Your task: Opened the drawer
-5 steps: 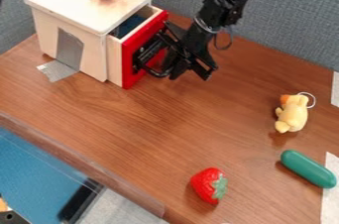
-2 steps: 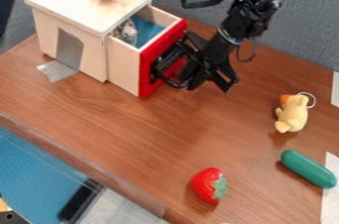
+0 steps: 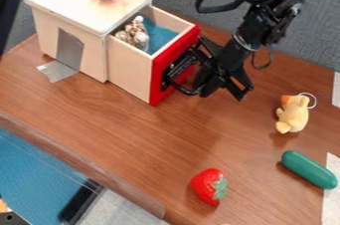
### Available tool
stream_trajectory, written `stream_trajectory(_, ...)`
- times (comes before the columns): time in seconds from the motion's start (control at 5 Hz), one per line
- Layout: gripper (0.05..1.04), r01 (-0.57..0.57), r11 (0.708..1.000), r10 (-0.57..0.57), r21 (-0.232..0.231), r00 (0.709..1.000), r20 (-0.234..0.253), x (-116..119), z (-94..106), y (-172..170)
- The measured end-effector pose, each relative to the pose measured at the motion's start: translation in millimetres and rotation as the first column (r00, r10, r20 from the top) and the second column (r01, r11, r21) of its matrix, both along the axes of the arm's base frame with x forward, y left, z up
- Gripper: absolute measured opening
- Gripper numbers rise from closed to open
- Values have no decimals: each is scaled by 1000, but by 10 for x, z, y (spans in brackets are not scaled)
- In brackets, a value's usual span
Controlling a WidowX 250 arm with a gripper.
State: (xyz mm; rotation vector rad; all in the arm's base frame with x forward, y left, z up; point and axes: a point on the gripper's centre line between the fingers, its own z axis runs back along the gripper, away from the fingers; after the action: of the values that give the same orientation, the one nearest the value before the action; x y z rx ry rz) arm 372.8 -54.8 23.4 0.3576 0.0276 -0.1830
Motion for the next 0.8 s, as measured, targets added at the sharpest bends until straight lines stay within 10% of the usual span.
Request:
stream_trajectory(0.2,167,-1,1000,1,-1,1000,-2,-3,0,-1)
stream_trajectory(0.8,955,-1,990,15,-141,995,102,101,599,-174)
